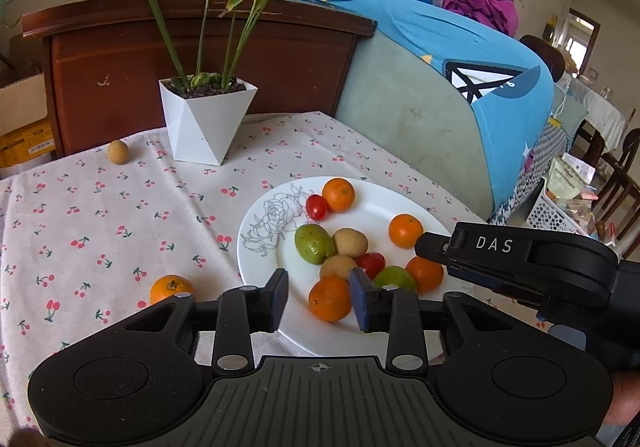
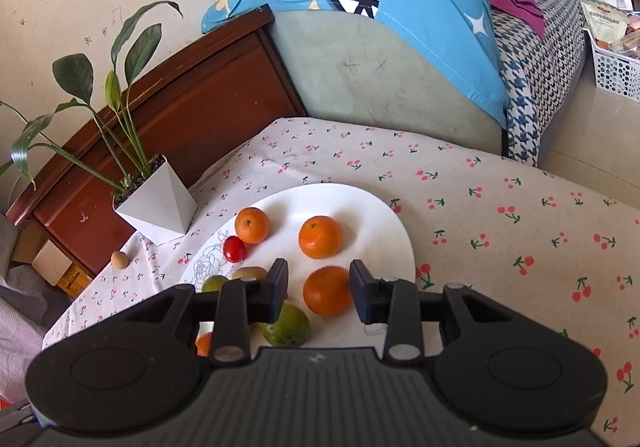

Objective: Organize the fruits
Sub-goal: 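Carry both tangerines onto the plate and open both tools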

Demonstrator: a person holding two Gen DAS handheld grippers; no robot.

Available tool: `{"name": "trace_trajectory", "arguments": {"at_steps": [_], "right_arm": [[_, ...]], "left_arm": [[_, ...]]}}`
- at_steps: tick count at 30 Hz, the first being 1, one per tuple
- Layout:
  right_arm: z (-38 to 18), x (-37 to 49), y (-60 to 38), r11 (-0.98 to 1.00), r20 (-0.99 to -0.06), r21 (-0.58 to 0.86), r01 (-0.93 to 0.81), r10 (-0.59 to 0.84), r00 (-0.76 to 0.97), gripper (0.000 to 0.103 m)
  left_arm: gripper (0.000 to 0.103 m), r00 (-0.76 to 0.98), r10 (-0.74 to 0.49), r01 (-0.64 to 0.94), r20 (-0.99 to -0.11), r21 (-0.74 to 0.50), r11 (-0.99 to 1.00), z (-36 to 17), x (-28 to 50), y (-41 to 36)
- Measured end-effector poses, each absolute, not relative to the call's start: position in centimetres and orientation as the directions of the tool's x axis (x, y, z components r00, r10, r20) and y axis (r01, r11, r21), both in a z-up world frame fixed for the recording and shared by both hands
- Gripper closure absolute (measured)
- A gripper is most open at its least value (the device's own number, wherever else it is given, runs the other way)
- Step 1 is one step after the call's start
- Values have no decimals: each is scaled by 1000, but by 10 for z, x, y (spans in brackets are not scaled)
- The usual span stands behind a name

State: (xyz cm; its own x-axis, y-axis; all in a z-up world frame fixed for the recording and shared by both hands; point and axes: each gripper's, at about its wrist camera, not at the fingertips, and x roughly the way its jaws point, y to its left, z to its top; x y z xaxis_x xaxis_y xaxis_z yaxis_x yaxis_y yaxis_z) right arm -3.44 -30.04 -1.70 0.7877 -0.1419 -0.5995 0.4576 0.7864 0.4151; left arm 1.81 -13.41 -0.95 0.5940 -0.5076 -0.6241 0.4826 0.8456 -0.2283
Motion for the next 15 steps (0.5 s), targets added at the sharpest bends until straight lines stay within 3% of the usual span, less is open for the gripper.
{"name": "trace_trajectory", "arguments": {"at_steps": [3,9,15], "right_arm": [[-14,-35,-299,784,-592,418,459,-148,792,55],[-6,-35,-294,790,-589,411,454,-149,794,42],[4,-36,-287,802,-592,406,437,-134,794,40]], "left_arm": [[45,612,-491,466,-619,-219,857,-4,18,-132],[24,625,-465,456,-627,-191,870,8,16,-125],[20,626,-451,460,-636,-165,873,23,13,-111]]}}
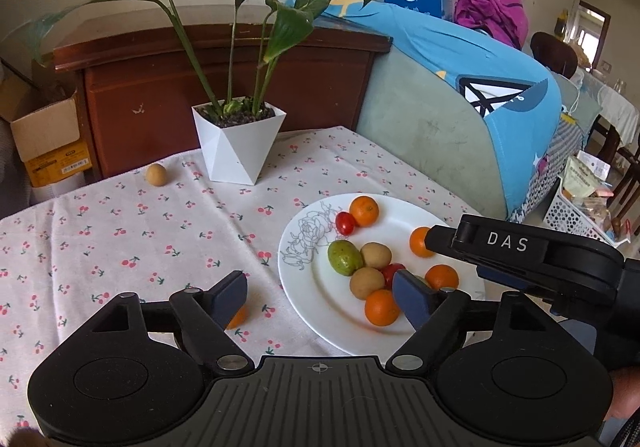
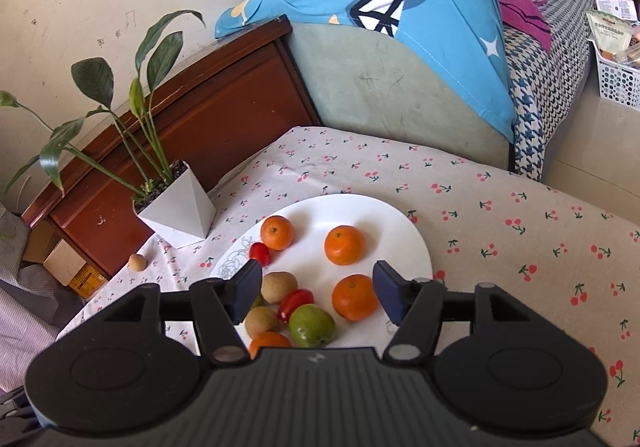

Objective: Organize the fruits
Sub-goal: 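Carry both tangerines onto the plate and open both tools, then move the left tool toward the small brown fruit while the right tool approaches the last tangerine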

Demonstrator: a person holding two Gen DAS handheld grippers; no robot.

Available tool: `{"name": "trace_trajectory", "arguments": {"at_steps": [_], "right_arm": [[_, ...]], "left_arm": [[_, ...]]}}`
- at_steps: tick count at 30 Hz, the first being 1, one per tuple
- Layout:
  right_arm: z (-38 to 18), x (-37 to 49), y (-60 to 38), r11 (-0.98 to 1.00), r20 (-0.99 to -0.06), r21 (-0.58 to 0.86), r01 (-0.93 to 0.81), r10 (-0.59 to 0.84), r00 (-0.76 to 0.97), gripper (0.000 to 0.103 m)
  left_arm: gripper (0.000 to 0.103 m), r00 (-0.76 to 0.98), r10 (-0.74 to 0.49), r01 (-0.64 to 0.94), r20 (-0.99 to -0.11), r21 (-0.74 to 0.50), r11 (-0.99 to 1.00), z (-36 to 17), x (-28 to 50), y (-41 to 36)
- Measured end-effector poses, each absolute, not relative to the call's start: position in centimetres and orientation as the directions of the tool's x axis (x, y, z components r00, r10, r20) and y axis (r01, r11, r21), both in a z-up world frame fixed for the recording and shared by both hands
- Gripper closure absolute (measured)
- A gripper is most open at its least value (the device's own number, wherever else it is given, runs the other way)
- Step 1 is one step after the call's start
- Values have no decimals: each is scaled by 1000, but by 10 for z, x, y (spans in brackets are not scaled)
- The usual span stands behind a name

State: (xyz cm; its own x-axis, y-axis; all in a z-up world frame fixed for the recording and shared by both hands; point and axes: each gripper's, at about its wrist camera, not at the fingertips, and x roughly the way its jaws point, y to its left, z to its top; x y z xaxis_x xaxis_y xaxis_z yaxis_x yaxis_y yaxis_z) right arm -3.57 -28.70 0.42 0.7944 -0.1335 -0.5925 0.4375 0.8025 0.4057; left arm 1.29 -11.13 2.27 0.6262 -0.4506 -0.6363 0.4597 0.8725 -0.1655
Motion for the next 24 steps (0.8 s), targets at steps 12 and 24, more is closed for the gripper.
{"name": "trace_trajectory", "arguments": {"at_steps": [12,24], "right_arm": [[20,-38,-256,869,-606,401,289,16,795,39],[23,-40,-207,928,-588,370,-35,263,765,39]], "left_arm": [[20,642,-379,372,-666,-161,914,41,32,-68],[20,653,-311,304,-691,-136,943,45,62,-30]]}}
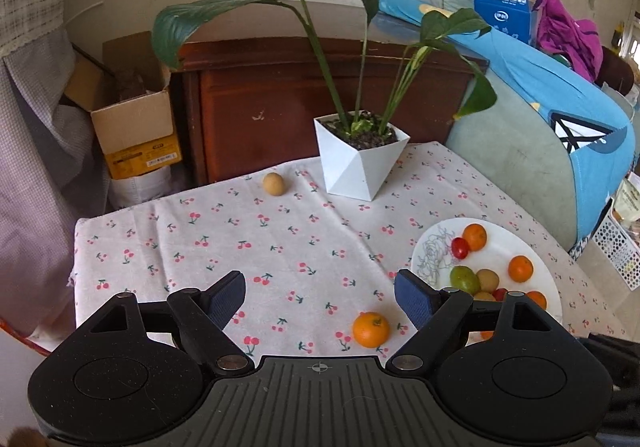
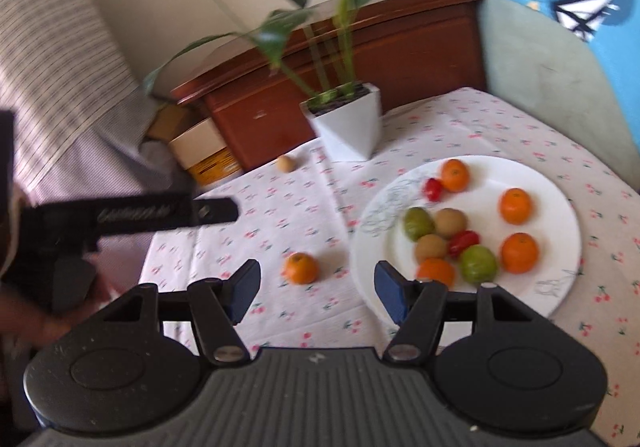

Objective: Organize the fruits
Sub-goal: 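Move the left tool toward the small brown fruit while the right tool approaches the last tangerine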

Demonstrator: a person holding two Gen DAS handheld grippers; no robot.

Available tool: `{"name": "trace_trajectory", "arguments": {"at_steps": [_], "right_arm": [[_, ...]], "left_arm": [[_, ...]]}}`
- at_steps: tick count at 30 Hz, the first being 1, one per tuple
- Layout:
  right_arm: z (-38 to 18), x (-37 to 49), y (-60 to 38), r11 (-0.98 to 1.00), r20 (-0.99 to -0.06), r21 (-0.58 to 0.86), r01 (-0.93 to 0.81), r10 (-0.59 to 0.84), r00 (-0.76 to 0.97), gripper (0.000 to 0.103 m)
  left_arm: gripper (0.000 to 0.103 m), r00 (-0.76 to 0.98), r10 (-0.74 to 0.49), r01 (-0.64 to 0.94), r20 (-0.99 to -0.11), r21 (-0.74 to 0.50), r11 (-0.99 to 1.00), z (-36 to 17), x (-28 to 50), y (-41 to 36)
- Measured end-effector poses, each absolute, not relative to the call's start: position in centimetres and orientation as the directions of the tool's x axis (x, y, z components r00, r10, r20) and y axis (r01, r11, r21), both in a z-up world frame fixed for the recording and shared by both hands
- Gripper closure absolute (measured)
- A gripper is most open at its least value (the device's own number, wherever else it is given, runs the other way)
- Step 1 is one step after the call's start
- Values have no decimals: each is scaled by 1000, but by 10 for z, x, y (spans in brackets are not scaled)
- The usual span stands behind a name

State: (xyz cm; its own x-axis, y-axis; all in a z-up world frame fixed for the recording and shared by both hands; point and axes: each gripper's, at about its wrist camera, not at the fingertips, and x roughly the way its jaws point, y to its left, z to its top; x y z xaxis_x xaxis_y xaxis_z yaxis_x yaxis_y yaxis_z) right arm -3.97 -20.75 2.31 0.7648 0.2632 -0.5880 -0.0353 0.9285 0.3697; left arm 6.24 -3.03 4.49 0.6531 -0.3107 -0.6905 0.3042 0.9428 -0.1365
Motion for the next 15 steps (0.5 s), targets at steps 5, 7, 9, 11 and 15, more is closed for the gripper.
{"name": "trace_trajectory", "arguments": {"at_steps": [5,7,9,11,15], "right_arm": [[18,-41,-192,934,-579,336,-117,303,757,39],[15,-40,-188,939,-585,318,-131,304,752,39],[11,-38,-188,936,-592,329,-123,307,745,39],[7,-34,-188,933,-600,341,-117,311,737,40],[0,-25,-182,939,-612,321,-120,302,731,41]], "left_arm": [[20,663,-280,231,-695,-166,959,40,75,-16],[20,665,-270,215,-696,-167,962,38,78,-12],[20,673,-256,211,-694,-151,966,37,81,-10],[20,676,-246,214,-695,-135,968,35,83,-10],[20,677,-239,226,-696,-114,968,33,92,-11]]}}
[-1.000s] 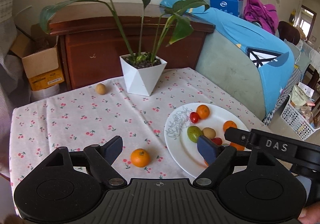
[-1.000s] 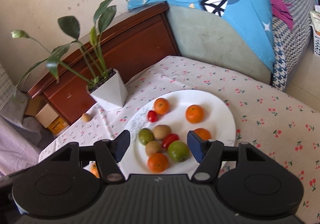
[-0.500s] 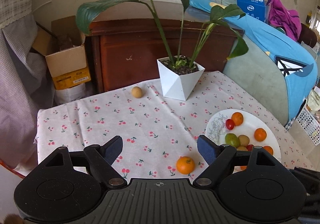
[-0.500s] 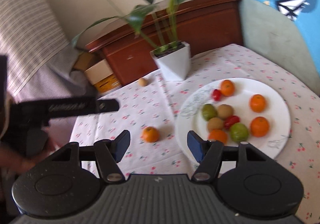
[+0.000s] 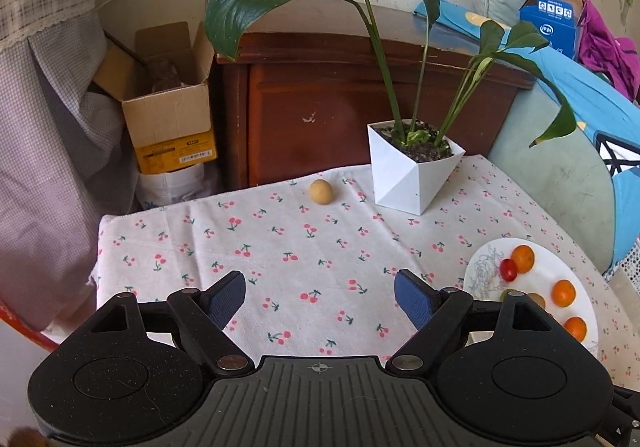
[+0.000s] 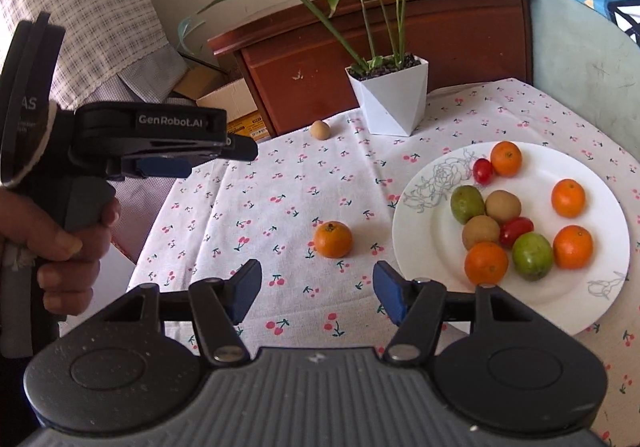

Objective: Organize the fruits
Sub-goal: 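Move the left tool toward the small brown fruit while the right tool approaches the last tangerine, then grasp the small brown fruit with the left tool while the right tool grasps the tangerine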

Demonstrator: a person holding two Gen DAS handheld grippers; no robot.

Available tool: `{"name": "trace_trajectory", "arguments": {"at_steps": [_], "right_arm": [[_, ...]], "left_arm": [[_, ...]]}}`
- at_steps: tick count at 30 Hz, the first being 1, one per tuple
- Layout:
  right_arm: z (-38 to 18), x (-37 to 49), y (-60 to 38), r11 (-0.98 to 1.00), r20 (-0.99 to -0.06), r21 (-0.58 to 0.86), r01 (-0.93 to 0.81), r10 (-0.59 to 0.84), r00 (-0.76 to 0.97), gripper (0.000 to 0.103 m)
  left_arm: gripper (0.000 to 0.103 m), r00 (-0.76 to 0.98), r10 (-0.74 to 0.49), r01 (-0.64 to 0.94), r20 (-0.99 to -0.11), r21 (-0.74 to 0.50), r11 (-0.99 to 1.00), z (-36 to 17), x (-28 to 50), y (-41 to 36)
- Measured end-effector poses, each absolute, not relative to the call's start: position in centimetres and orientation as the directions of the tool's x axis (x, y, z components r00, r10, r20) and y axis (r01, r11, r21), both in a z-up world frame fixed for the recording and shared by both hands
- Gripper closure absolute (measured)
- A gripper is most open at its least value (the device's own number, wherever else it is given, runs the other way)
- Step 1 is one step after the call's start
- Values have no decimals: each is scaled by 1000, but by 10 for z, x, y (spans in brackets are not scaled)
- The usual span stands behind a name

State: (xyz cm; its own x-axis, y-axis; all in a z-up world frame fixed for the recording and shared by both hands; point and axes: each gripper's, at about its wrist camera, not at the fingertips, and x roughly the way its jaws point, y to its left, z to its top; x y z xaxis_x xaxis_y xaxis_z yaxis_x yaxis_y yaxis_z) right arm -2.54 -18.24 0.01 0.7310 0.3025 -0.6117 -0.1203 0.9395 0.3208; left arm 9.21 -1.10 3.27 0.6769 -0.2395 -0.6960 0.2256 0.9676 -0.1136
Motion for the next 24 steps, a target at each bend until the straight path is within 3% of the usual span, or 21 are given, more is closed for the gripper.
{"name": "trace_trajectory", "arguments": {"at_steps": [17,24], "right_arm": [[-24,18,-165,962,-639,266,-53,218,738,59],[-30,26,-167,958,-649,286,-25,213,730,62]], "left_arm": [[21,686,-253,198,-682,-161,967,5,154,-16],[22,703,-249,254,-666,-92,963,-13,176,-32]]}}
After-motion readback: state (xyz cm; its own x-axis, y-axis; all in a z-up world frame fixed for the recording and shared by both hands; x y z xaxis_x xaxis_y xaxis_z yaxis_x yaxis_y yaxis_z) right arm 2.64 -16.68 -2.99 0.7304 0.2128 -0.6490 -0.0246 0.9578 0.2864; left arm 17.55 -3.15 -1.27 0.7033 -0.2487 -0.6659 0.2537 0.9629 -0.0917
